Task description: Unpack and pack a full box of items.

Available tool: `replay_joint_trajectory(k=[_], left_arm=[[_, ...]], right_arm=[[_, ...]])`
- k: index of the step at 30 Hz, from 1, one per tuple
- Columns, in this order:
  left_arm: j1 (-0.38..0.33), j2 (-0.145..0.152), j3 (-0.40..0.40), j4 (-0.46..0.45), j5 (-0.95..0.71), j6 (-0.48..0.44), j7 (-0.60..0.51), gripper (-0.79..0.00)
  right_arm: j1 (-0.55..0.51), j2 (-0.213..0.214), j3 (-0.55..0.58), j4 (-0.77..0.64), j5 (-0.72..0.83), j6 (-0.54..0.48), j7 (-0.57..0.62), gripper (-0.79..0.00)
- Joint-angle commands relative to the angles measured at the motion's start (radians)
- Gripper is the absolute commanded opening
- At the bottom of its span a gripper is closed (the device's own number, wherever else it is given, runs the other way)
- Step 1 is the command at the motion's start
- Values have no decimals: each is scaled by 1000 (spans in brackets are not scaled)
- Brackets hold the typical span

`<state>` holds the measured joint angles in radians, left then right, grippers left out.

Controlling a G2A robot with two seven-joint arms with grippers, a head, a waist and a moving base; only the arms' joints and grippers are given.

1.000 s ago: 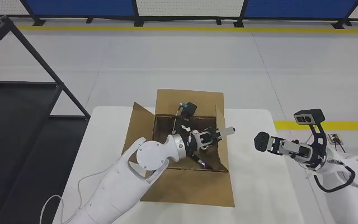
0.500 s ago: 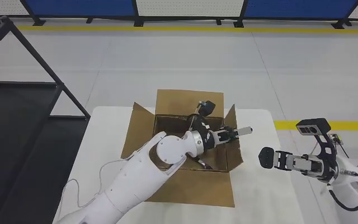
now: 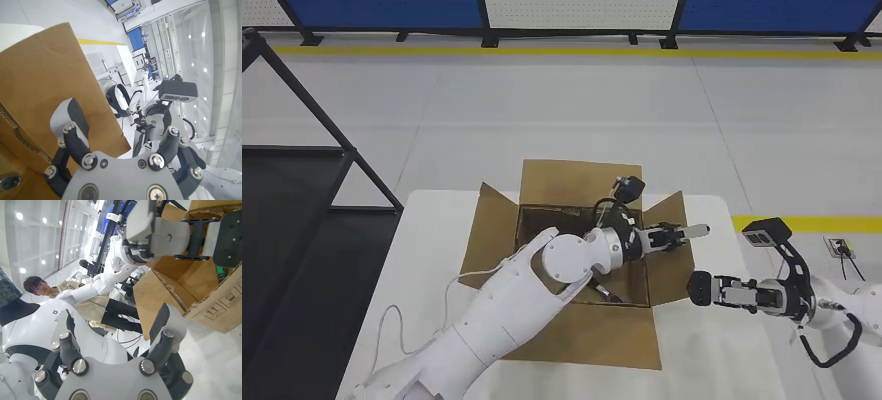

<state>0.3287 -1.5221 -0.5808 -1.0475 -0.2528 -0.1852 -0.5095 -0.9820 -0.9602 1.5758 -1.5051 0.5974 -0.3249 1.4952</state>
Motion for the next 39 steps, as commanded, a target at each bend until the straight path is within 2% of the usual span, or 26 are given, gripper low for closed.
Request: replay_joint_trajectory(k=[1,7,14,21,27,34,39], left_arm=[[8,1,-12,-10,11,-4,2,0],[53,20,-78,-86,46,1,0,0],[156,70,-204,-253,150,42,3,0],[372,135,-365,-524,320,123,31,0],[567,172,-493,-742,428,163,92,0],[753,194,-634,-881,426,98,176,0],[854,208,-715,-946,424,74,175,0]], right_arm=[[8,2,-5,13,-9,-6,-6,0],[29,8,-12,64,-52,-23,-44,0],[51,11,-21,120,-45,-16,-87,0],[90,11,-48,171,-40,-19,-99,0],[131,13,-81,220,-85,6,-116,0],[148,14,-102,271,-84,0,-121,0],[152,14,-118,290,-94,4,-138,0]])
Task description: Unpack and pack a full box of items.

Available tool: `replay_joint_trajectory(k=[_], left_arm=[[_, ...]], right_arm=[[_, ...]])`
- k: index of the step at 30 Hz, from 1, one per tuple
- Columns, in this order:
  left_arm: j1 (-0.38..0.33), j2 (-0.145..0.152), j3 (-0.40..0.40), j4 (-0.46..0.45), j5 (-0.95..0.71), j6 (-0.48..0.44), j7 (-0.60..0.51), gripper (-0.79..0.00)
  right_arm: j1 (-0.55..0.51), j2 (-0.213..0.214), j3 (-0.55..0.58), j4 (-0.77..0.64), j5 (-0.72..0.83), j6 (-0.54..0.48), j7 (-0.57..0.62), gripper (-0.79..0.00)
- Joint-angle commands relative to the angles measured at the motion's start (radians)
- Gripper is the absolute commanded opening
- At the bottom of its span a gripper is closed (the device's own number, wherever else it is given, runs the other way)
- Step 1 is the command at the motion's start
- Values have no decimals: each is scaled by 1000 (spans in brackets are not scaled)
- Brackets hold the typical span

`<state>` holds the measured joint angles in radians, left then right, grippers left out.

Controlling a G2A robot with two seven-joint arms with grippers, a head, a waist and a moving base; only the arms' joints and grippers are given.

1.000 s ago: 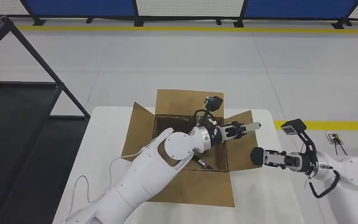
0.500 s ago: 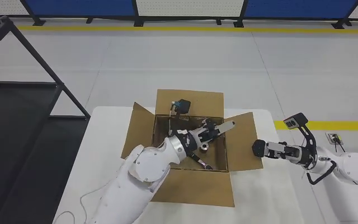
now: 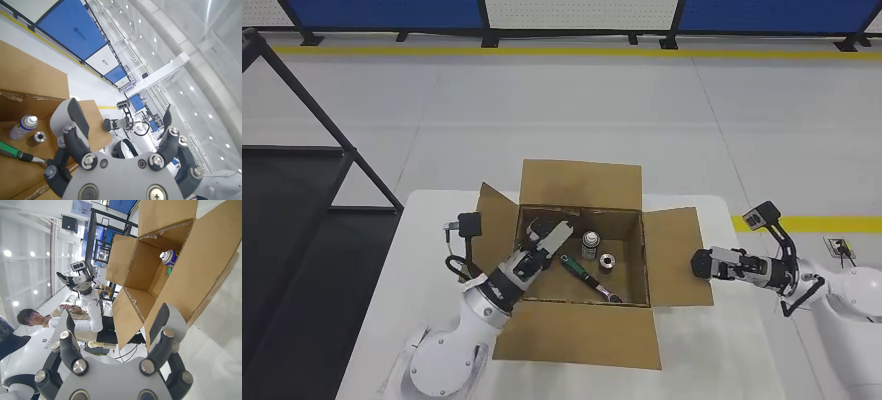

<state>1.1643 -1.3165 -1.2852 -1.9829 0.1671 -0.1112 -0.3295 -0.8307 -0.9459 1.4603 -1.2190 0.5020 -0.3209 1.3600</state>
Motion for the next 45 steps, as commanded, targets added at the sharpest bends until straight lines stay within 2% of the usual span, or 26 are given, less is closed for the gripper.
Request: replay_joint_trajectory(k=[1,6,14,45], left_arm=[[34,4,-20,-21,3,-1,-7,0],[74,8,-41,-45,-5,-11,-13,0],[66,10,-32,-43,-9,-20,-25,0],[59,15,-23,-43,-15,-19,-32,0]], right_arm=[[2,-1,-7,10,3,0,-5,0],[26,-7,-52,44,-29,26,-61,0],[83,-25,-147,85,-75,53,-100,0],[190,-73,-324,193,-79,56,-102,0]])
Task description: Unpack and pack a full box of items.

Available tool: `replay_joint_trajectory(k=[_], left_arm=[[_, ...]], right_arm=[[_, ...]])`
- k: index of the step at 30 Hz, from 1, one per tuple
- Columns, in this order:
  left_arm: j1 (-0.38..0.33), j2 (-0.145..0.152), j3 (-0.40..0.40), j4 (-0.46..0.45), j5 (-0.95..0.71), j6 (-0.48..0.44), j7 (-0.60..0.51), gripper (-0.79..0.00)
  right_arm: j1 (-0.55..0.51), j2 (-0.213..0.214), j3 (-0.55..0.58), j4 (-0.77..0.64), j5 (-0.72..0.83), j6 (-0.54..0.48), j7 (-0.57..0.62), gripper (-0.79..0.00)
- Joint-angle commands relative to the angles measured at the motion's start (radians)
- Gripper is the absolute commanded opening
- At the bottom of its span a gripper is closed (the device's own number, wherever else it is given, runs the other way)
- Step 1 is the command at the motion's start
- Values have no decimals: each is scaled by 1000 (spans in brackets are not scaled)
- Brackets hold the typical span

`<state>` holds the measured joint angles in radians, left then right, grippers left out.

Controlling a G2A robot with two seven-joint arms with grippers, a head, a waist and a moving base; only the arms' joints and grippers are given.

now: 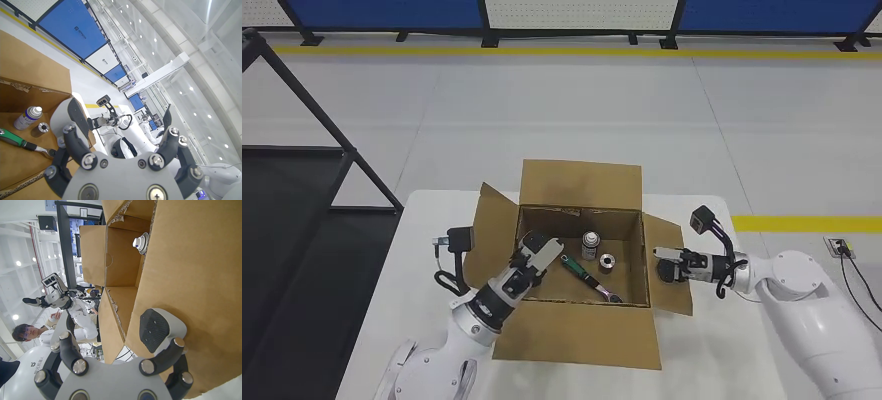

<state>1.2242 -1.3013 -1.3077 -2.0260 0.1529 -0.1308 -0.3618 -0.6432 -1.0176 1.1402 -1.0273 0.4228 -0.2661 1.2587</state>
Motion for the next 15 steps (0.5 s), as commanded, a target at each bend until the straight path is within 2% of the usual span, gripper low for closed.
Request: replay_joint_trajectory(k=[1,15], left_arm=[[-2,0,0,0,-1,0,-1,0],[6,3,-7,-5,-2,-1,9,0]], right_arm=[[5,-3,-8,3,1,0,0,0],[51,-29,-72,39,11,-5,8,0]])
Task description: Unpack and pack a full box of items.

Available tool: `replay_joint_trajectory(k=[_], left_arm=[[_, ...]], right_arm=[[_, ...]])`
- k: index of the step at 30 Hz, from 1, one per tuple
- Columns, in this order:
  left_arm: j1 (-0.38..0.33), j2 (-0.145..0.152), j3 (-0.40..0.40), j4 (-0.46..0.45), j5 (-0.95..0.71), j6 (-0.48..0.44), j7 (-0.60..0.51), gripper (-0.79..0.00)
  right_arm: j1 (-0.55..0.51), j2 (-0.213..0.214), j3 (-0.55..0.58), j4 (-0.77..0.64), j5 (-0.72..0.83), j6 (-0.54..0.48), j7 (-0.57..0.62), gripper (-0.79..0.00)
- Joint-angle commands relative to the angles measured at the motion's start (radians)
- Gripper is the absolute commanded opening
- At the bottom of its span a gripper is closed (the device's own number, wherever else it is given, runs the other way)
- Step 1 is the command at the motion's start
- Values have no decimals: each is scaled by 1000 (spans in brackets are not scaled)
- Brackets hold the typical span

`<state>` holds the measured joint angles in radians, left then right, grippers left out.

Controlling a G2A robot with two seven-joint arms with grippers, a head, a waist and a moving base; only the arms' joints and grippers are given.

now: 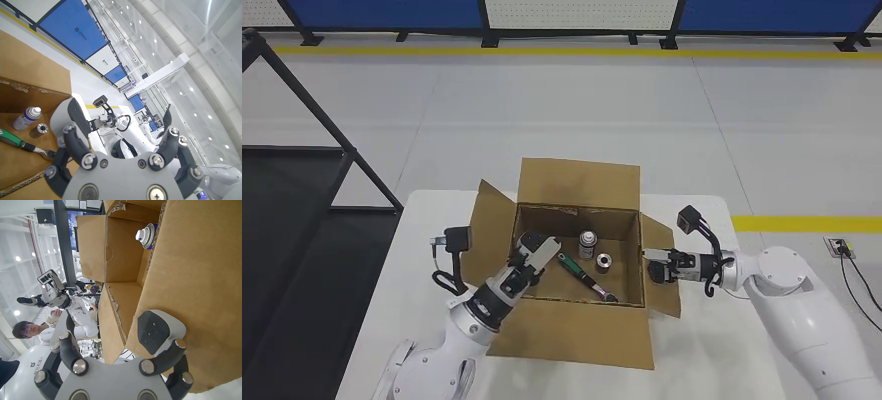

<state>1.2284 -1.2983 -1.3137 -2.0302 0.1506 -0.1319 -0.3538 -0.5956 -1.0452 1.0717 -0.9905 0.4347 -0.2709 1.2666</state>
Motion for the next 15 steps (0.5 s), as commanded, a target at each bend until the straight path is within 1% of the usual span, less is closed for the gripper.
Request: replay_joint_trajectory(k=[1,10,15], left_arm=[[3,0,-2,-2,-1,-1,2,0],[9,2,-7,0,-9,-8,6,0],[10,4,-16,4,-20,-13,3,0]], right_arm=[[6,-3,-7,4,2,-1,2,0],[34,-20,-43,23,5,-5,10,0],[43,-16,-23,4,4,-30,16,0]])
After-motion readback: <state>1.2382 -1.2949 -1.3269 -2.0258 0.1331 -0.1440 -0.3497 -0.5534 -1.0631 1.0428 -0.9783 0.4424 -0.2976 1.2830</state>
